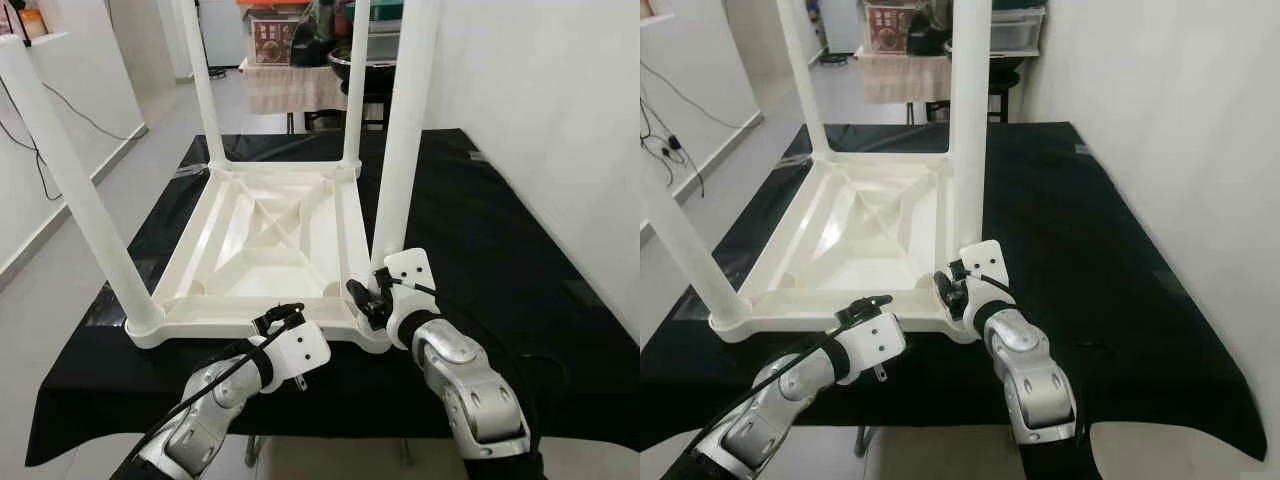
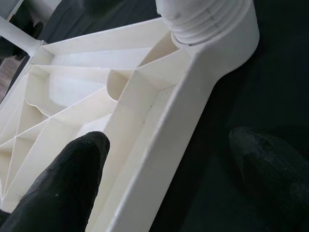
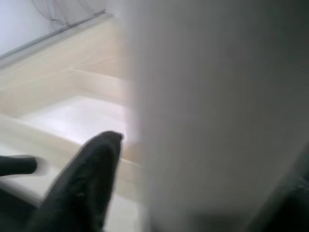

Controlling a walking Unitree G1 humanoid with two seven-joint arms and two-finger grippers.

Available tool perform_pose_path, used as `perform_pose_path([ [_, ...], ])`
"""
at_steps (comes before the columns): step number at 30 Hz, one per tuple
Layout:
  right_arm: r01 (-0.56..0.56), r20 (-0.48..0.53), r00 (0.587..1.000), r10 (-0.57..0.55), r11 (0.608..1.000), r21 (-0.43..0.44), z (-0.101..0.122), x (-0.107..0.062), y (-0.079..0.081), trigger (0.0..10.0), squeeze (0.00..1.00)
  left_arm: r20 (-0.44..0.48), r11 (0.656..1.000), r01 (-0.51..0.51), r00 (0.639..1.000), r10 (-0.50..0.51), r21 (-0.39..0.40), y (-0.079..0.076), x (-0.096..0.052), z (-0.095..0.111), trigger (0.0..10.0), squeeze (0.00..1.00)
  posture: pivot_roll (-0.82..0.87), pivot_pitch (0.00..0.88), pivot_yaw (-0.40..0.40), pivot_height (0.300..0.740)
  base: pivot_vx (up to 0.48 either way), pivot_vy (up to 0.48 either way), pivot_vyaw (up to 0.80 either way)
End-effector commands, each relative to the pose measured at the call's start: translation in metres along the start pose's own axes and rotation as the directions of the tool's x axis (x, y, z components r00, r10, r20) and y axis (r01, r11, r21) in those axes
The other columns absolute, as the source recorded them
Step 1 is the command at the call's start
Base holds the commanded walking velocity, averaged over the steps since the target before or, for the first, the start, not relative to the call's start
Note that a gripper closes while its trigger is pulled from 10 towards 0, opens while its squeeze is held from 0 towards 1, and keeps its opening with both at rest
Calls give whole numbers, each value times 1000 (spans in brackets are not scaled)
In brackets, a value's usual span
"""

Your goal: Building children table

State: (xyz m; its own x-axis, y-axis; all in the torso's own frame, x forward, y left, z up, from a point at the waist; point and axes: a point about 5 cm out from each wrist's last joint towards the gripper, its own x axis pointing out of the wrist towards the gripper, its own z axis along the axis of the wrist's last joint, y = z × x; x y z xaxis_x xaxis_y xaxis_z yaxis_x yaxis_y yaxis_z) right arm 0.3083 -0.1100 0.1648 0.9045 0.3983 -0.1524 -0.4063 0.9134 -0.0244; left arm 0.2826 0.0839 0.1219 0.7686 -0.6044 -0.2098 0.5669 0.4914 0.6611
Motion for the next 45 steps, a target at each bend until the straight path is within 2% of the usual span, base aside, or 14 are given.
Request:
perform_pose_path([
  [1, -230, 144, 961, 236, 972, -57, 33, 4, 8, 10000, 765, -12, 1000, 7, 1000, -7, -3, -1, -1, -3, 10000, 0, 0, 17, -2, 740, 0, 0, 0],
  [2, -230, 144, 961, 236, 972, -57, 33, 4, 8, 10000, 765, -12, 1000, 7, 1000, -7, -3, -1, -1, -3, 10000, 0, 0, 17, -2, 740, 0, 0, 0],
  [3, -425, 151, 875, 461, 878, -221, 50, 1, 5, 10000, 0, -14, 1000, 7, 1000, -7, -3, -1, 0, -4, 10000, 0, -7, 8, 1, 740, 0, 0, 0],
  [4, -425, 151, 875, 461, 878, -221, 50, 1, 5, 10000, 0, -14, 1000, 7, 1000, -7, -3, -1, 0, -4, 10000, 0, -7, 8, 1, 740, 0, 0, 0],
  [6, -498, 85, 833, 547, 807, -317, 49, -1, 1, 10000, 0, -15, 1000, 6, 1000, -6, -3, -2, 0, -4, 10000, 0, -8, 5, 2, 740, 0, 0, 0],
  [7, -498, 85, 833, 547, 807, -317, 49, -1, 1, 10000, 0, -15, 1000, 6, 1000, -6, -3, -2, 0, -4, 10000, 0, -8, 5, 2, 740, 0, 0, 0],
  [10, -578, 22, 785, 619, 745, -333, 46, 2, -6, 10000, 0, -17, 1000, 7, 1000, -7, -3, -2, 1, -5, 10000, 0, -7, 0, 3, 740, 0, 0, 0],
  [19, -714, -48, 687, 725, 663, -226, 44, 24, -21, 10000, 0, -22, 1000, 8, 1000, -8, -7, -4, 3, -6, 10000, 0, -9, 0, 0, 740, 0, 0, 0],
  [23, -738, -64, 661, 748, 632, -236, 44, 30, -21, 10000, 0, -22, 1000, 7, 1000, -7, -7, -4, 3, -6, 10000, 0, -10, 0, 3, 740, 0, 0, 0],
  [26, -731, -54, 669, 741, 642, -232, 44, 33, -20, 10000, 0, -21, 1000, 7, 1000, -7, -6, -4, 3, -6, 10000, 0, -7, 0, 0, 740, 0, 0, 0],
  [27, -713, -32, 687, 726, 665, -222, 42, 37, -21, 4000, 0, -20, 1000, 8, 1000, -8, -7, -4, 3, -6, 10000, 0, -4, 0, -6, 740, 0, 0, 0],
  [28, -707, -25, 693, 720, 673, -217, 41, 36, -22, 0, 0, -19, 1000, 8, 1000, -8, -7, -5, 3, -5, 10000, 0, -14, 0, -7, 740, 0, 0, 0],
  [36, -661, 1, 738, 675, 723, -199, 34, 33, -35, 0, 0, -13, 1000, 9, 1000, -9, -7, -5, 4, -2, 10000, 0, -19, 3, -20, 740, 0, 0, 0],
  [45, -497, 10, 859, 512, 837, -229, 26, 4, -62, 0, 0, 10, 999, -9, 1000, 9, 40, -6, 5, 7, 10000, 0, -40, 23, -29, 740, 0, 0, 0],
])
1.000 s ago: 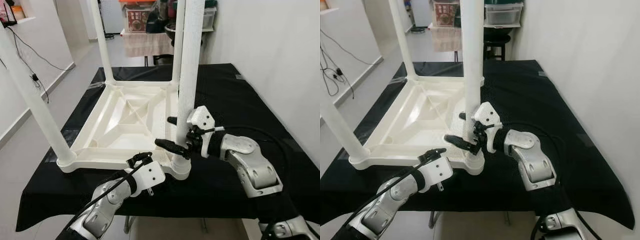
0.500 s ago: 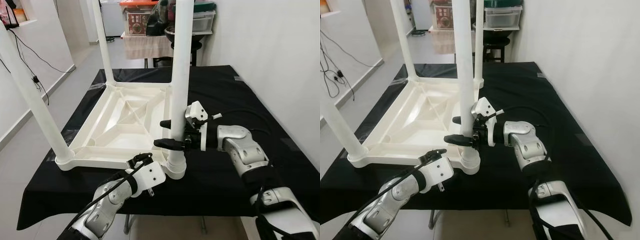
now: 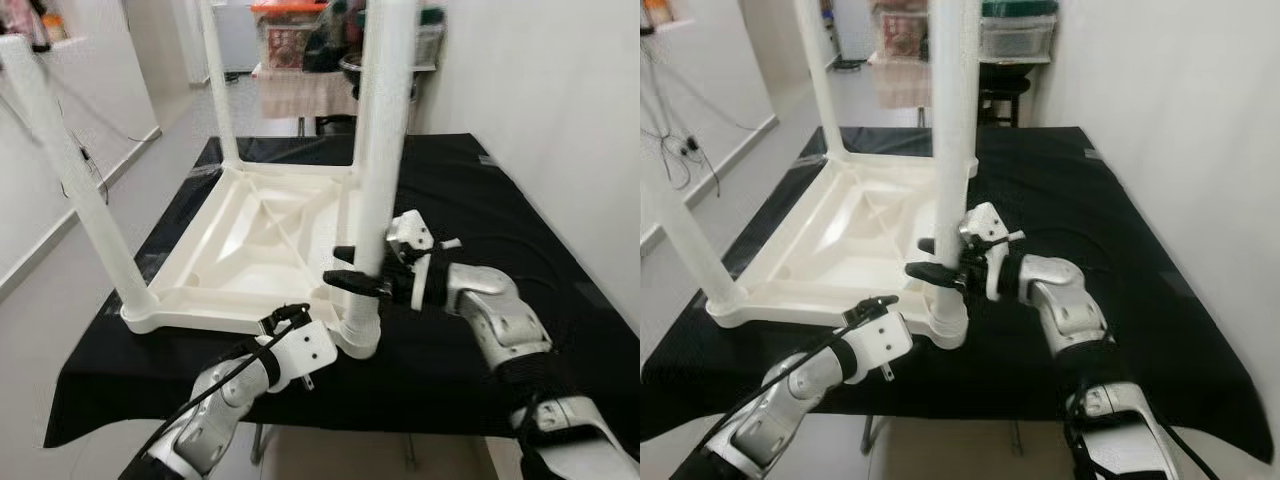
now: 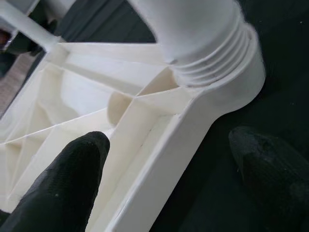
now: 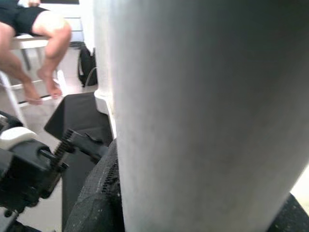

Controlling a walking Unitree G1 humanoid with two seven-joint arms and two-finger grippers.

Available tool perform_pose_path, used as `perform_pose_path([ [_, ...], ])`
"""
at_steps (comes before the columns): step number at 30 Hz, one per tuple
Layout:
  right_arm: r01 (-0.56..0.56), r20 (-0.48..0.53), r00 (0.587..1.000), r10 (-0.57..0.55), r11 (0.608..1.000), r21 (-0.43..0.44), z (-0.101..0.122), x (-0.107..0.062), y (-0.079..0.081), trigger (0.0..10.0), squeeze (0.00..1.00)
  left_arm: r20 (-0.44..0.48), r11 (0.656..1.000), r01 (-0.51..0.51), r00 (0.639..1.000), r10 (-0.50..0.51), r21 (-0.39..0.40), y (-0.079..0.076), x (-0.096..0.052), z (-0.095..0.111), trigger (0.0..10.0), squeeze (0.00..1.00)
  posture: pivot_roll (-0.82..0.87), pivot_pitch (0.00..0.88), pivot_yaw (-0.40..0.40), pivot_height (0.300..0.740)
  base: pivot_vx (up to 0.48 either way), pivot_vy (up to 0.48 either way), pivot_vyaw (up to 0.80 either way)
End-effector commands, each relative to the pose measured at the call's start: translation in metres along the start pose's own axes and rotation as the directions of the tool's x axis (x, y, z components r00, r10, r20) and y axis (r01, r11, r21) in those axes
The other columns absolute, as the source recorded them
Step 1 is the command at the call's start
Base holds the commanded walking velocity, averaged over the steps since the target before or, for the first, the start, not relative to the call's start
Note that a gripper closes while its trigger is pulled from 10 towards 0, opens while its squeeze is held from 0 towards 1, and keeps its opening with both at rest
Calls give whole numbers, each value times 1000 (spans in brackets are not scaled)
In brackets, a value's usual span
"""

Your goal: Building children table

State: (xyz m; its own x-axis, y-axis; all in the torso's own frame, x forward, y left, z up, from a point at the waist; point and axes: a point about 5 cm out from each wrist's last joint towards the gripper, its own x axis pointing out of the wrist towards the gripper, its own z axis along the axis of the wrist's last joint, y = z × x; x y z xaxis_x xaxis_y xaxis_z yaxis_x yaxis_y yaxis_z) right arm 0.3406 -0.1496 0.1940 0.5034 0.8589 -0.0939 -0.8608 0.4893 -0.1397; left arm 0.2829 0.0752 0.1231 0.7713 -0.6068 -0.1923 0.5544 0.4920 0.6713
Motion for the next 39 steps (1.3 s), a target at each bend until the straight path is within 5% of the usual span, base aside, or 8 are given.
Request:
perform_pose_path([
  [1, 74, -51, 996, -75, 997, -25, -4, -11, -6, 0, 0, -3, 1000, 3, 1000, -3, 29, -3, 0, 1, 10000, 0, -40, 23, -29, 740, 0, 0, 0],
  [12, 241, -101, 966, -240, 970, 3, -14, -6, -9, 0, 0, -10, 1000, 7, 1000, -7, 13, -2, 0, 1, 10000, 0, -43, 25, -37, 740, 0, 0, 0],
  [26, 652, -272, 741, -614, 755, 73, -53, 17, 27, 0, 0, -21, 1000, 13, 1000, -13, -5, 0, -1, -2, 10000, 0, -29, 18, -38, 740, 0, 0, 0],
  [28, 658, -273, 735, -621, 750, 62, -51, 18, 25, 3059, 0, -22, 1000, 13, 1000, -13, -5, 0, -1, -3, 10000, 0, -21, 16, -33, 740, 0, 0, 0],
  [29, 653, -265, 742, -616, 753, 77, -49, 21, 24, 10000, 0, -24, 1000, 13, 1000, -13, -6, 0, -1, -4, 10000, 0, -18, 11, -29, 740, 0, 0, 0],
  [31, 642, -251, 755, -605, 760, 98, -46, 23, 23, 10000, 0, -25, 1000, 14, 1000, -14, -6, 1, -1, -5, 10000, 0, -14, 9, -25, 740, 0, 0, 0],
  [32, 632, -231, 766, -599, 767, 109, -40, 25, 22, 10000, 1000, -27, 1000, 14, 1000, -14, -6, 1, -2, -6, 10000, 0, -12, 9, -19, 740, 0, 0, 0],
  [39, 609, -190, 786, -588, 789, 76, -25, 26, 14, 10000, 1000, -30, 1000, 15, 999, -15, -8, 0, -2, -7, 10000, 0, -15, 5, -16, 740, 0, 0, 0],
])
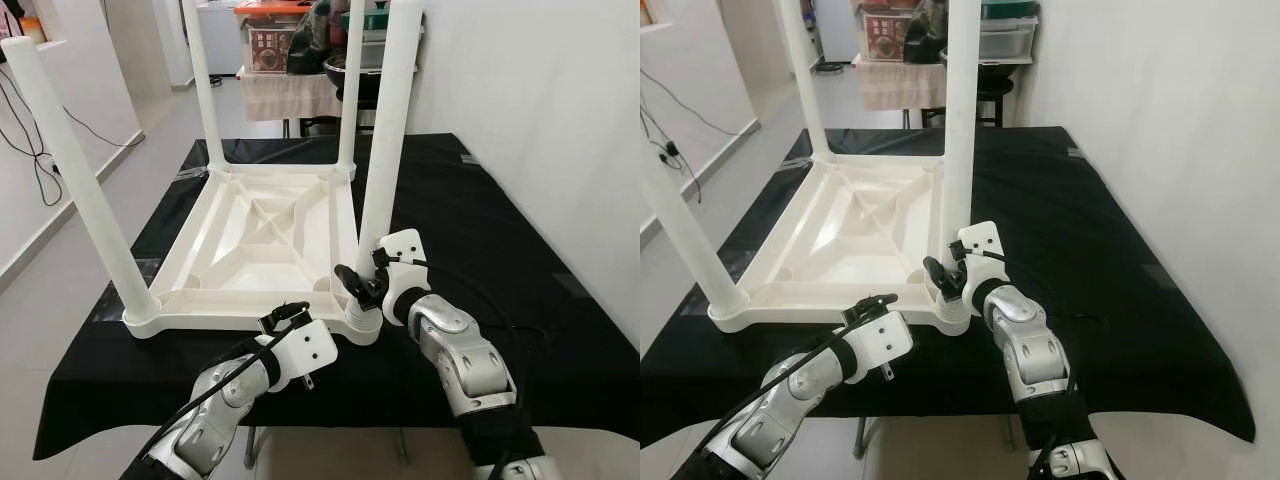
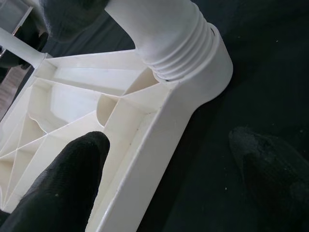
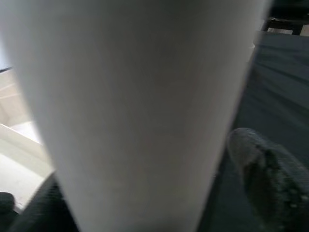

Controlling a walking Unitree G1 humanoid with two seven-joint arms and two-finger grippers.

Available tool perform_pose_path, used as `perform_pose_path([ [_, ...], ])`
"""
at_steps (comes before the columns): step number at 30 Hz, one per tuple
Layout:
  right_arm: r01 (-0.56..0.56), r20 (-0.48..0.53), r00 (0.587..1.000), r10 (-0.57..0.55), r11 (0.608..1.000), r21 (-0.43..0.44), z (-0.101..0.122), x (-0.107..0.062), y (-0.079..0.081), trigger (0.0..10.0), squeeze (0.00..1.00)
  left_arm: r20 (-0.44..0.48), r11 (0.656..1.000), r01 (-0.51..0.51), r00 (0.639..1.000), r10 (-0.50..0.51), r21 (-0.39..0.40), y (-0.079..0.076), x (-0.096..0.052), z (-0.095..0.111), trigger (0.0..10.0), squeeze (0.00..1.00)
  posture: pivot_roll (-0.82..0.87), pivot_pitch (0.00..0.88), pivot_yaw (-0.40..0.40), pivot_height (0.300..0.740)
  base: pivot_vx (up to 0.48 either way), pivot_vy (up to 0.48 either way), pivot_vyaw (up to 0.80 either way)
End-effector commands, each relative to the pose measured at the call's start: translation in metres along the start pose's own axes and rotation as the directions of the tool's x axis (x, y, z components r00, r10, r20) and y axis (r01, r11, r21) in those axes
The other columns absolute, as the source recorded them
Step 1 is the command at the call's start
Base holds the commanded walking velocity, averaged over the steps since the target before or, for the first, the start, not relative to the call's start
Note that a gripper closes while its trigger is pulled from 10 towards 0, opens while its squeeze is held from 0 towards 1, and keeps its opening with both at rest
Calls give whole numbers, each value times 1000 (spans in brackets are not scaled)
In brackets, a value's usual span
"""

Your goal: Building children table

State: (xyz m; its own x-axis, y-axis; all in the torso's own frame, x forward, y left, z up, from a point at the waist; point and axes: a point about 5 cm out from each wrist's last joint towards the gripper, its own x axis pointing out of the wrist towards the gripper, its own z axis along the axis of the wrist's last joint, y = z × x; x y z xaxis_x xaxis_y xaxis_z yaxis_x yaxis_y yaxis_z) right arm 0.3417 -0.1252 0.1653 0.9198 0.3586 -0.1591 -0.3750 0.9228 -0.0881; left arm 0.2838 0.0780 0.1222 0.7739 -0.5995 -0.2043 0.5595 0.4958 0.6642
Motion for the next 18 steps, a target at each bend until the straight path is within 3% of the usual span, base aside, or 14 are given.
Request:
perform_pose_path([
  [1, -9, -20, 1000, 9, 1000, -8, 0, 3, 0, 10000, 1000, -16, 1000, 12, 1000, -12, 1, -1, -1, -5, 10000, 0, -15, 5, -16, 740, 0, 0, 0],
  [3, -150, 47, 987, 154, 985, -91, 20, 6, -10, 10000, 706, -16, 1000, 13, 1000, -13, -1, -2, 0, -5, 10000, 0, -18, 2, -19, 740, 0, 0, 0],
  [4, -220, 44, 973, 227, 966, -133, 24, 6, -14, 10000, 624, -17, 1000, 13, 1000, -13, -2, -2, 0, -5, 10000, 0, -18, 0, -21, 740, 0, 0, 0],
  [5, -220, 44, 973, 227, 966, -133, 24, 6, -14, 10000, 624, -17, 1000, 13, 1000, -13, -2, -2, 0, -5, 10000, 0, -18, 0, -21, 740, 0, 0, 0],
  [7, -309, 9, 947, 322, 915, -260, 27, 6, -21, 10000, 396, -17, 1000, 13, 1000, -13, -3, -3, 0, -5, 10000, 0, -13, 0, -22, 740, 0, 0, 0],
  [11, -390, 5, 913, 408, 876, -285, 33, 5, -27, 10000, 376, -17, 1000, 14, 1000, -14, -4, -3, 1, -5, 10000, 0, -10, 0, -24, 740, 0, 0, 0],
  [12, -460, 0, 877, 480, 841, -286, 39, 4, -31, 10000, 129, -18, 1000, 14, 1000, -14, -6, -3, 1, -6, 10000, 0, -5, 0, -29, 740, 0, 0, 0],
  [13, -545, -12, 825, 565, 790, -283, 45, 3, -35, 10000, 0, -19, 1000, 14, 1000, -14, -6, -3, 1, -6, 10000, 0, -5, 0, -29, 740, 0, 0, 0],
  [15, -562, -18, 813, 581, 778, -280, 46, 3, -36, 10000, 0, -19, 1000, 14, 1000, -14, -6, -3, 1, -6, 10000, 0, -5, 0, -29, 740, 0, 0, 0],
  [16, -588, -16, 795, 607, 764, -266, 48, 3, -36, 9059, 0, -19, 1000, 14, 1000, -14, -7, -3, 0, -6, 10000, 0, 3, 0, -30, 740, 0, 0, 0],
  [18, -606, -14, 781, 624, 753, -256, 49, 3, -35, 9059, 0, -20, 1000, 14, 1000, -14, -7, -3, 0, -6, 10000, 0, 3, 0, -30, 740, 0, 0, 0],
])
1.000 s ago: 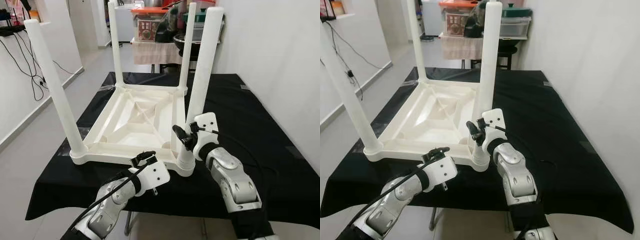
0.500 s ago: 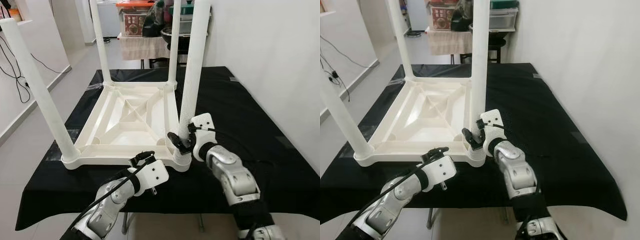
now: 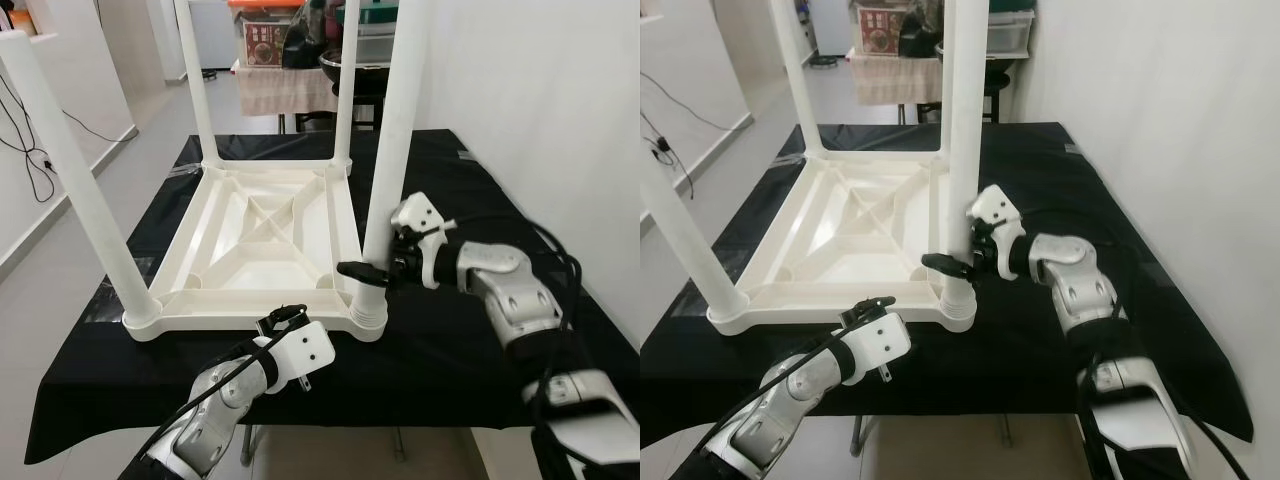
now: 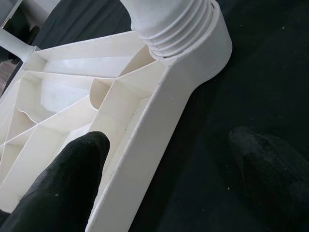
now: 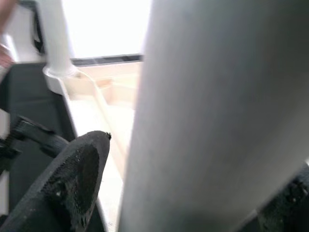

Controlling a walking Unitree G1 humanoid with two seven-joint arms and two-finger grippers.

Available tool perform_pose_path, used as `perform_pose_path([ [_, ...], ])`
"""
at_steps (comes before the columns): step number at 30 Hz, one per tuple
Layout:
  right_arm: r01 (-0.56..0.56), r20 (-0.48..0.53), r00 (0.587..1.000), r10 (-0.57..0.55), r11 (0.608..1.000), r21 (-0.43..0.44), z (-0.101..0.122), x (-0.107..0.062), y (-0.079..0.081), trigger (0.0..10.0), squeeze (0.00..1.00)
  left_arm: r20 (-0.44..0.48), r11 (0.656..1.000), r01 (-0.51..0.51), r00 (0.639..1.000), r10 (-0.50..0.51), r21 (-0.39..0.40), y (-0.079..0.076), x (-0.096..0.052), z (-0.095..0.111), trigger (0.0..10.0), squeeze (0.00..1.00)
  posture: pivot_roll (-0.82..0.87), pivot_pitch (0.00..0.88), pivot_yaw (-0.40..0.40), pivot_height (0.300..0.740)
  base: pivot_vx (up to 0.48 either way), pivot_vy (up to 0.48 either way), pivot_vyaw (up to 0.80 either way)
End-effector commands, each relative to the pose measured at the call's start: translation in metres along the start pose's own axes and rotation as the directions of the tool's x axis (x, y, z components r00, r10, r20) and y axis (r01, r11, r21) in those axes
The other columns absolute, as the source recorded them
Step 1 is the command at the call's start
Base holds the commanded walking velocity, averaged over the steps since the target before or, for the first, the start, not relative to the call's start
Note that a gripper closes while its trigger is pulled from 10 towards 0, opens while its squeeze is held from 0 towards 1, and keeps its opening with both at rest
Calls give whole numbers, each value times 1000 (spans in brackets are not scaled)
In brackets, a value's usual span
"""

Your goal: Building children table

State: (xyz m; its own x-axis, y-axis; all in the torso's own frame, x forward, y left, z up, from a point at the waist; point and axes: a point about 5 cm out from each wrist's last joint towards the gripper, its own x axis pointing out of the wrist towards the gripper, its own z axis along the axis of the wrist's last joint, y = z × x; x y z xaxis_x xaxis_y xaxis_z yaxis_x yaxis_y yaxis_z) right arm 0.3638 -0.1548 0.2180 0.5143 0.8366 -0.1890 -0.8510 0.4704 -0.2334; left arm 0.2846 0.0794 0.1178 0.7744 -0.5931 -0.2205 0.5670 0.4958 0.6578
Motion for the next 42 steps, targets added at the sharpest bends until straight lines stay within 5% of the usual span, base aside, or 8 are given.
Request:
perform_pose_path([
  [1, -54, 8, 999, 54, 998, 15, -1, 5, 2, 0, 0, -4, 1000, 7, 1000, -7, 0, -2, -1, -3, 10000, 0, 4, 0, -29, 740, 0, 0, 0],
  [15, -121, 16, 993, 121, 992, 21, -11, 4, -1, 0, 0, -4, 1000, 7, 1000, -7, -1, -1, -2, -3, 10000, 0, 11, 0, -23, 740, 0, 0, 0],
  [20, 124, -134, 985, -112, 988, 91, -37, 5, 5, 0, 0, -2, 1000, 8, 1000, -8, 0, -3, -3, -2, 10000, 0, 4, 0, -58, 740, 0, 0, 0],
  [24, 501, -227, 861, -455, 835, 228, -60, 20, 40, 0, 0, 0, 1000, 9, 1000, -9, 2, -1, -3, -2, 10000, 0, 5, 5, -56, 740, 0, 0, 0],
  [36, 551, -167, 835, -525, 792, 265, -54, 27, 45, 0, 0, 0, 1000, 10, 1000, -10, 2, 0, -1, -2, 10000, 0, -21, 0, -30, 740, 0, 0, 0],
  [37, 549, -160, 836, -525, 797, 251, -49, 27, 45, 5490, 0, 0, 1000, 10, 1000, -10, 2, 0, 0, -2, 10000, 0, -19, 0, -31, 740, 0, 0, 0],
  [39, 549, -159, 836, -526, 800, 240, -46, 28, 45, 5490, 0, -1, 1000, 10, 1000, -10, 1, 0, 0, -2, 10000, 0, -16, 0, -32, 740, 0, 0, 0],
  [42, 503, -133, 864, -485, 845, 183, -32, 30, 40, 10000, 0, -1, 1000, 10, 1000, -10, 1, 0, 0, -2, 10000, 0, -4, 0, -32, 740, 0, 0, 0],
])
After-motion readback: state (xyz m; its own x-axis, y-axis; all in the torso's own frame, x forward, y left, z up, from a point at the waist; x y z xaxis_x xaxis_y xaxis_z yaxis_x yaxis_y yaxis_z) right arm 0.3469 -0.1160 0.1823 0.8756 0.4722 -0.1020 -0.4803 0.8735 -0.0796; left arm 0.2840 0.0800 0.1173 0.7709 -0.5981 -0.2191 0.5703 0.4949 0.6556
